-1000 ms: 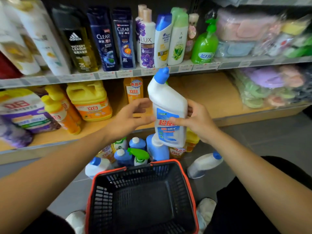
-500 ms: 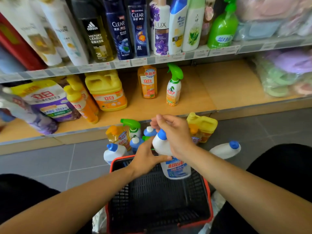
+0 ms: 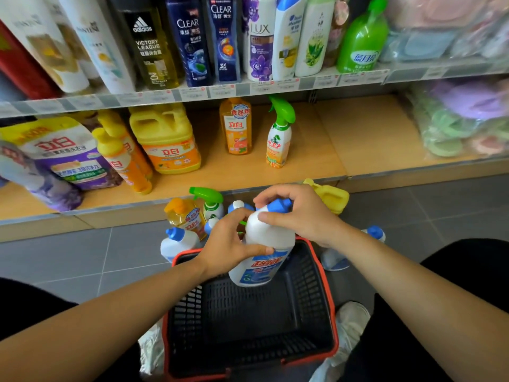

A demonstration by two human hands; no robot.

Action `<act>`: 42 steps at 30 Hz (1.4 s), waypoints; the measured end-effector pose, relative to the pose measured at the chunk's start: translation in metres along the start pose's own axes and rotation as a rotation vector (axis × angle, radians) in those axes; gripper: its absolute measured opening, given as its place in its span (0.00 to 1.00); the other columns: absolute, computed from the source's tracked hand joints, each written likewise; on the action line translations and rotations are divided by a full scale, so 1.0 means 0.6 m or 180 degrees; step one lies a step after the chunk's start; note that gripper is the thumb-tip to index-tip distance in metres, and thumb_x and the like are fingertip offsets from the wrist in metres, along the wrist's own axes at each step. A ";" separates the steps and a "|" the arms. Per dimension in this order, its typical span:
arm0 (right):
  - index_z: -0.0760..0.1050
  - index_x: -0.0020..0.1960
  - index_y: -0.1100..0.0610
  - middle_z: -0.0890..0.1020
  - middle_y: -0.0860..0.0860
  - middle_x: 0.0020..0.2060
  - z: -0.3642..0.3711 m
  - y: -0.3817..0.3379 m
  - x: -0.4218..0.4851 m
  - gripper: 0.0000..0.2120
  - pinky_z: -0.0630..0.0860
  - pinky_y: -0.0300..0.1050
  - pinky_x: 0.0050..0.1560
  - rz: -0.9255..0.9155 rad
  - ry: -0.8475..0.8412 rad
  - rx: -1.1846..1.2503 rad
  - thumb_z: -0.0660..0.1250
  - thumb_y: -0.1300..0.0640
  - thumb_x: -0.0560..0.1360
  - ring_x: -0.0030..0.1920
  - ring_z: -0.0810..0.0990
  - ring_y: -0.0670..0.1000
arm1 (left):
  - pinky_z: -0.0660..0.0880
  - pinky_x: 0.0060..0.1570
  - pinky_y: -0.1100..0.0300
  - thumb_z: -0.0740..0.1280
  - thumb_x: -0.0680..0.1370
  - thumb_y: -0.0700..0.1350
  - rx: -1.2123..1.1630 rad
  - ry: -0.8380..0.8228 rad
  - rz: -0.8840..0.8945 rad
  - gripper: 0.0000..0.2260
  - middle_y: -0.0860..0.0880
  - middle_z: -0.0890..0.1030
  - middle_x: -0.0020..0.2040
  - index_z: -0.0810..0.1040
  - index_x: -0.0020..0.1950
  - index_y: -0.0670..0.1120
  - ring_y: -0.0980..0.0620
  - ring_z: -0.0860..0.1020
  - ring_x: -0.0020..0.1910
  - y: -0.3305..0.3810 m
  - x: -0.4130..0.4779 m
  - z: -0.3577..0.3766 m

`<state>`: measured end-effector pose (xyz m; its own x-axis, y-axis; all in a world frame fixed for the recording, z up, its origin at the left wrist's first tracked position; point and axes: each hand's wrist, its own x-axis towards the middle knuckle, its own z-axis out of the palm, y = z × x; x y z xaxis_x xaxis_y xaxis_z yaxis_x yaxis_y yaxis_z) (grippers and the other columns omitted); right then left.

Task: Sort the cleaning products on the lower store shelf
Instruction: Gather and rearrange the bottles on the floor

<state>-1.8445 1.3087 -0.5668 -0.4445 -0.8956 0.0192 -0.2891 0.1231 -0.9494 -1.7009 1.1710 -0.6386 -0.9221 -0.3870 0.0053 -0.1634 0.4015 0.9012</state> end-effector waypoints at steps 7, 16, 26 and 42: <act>0.85 0.55 0.53 0.82 0.36 0.47 -0.037 -0.004 0.002 0.16 0.76 0.31 0.51 -0.0138 -0.0335 -0.1114 0.80 0.59 0.68 0.53 0.80 0.39 | 0.80 0.51 0.46 0.83 0.63 0.55 0.0210 -0.0141 0.0158 0.31 0.53 0.82 0.53 0.79 0.61 0.48 0.53 0.81 0.53 0.008 0.006 -0.013; 0.86 0.48 0.48 0.87 0.41 0.45 -0.040 -0.025 -0.001 0.12 0.81 0.39 0.48 -0.0200 0.0128 -0.0545 0.81 0.59 0.67 0.47 0.85 0.42 | 0.79 0.55 0.57 0.83 0.67 0.47 -0.0474 -0.0521 -0.0131 0.35 0.54 0.82 0.58 0.72 0.71 0.52 0.55 0.81 0.59 0.004 0.009 -0.001; 0.84 0.55 0.60 0.83 0.54 0.55 -0.078 -0.033 0.006 0.14 0.82 0.47 0.56 -0.0474 -0.0131 -0.0545 0.75 0.71 0.71 0.58 0.82 0.50 | 0.80 0.57 0.43 0.81 0.70 0.42 -0.0523 -0.0905 -0.0053 0.25 0.49 0.85 0.57 0.79 0.65 0.46 0.48 0.84 0.57 0.025 0.044 -0.045; 0.79 0.53 0.59 0.85 0.54 0.42 -0.076 -0.019 0.010 0.08 0.81 0.43 0.34 0.0091 -0.0117 -0.0566 0.73 0.59 0.76 0.34 0.83 0.48 | 0.84 0.51 0.49 0.81 0.70 0.46 -0.0189 -0.1295 -0.0206 0.18 0.54 0.87 0.52 0.83 0.58 0.50 0.52 0.86 0.50 0.041 0.042 -0.062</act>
<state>-1.8827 1.3215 -0.5417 -0.4244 -0.9052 -0.0216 -0.4236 0.2196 -0.8788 -1.7151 1.1400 -0.6001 -0.9759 -0.0455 -0.2132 -0.2160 0.3339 0.9175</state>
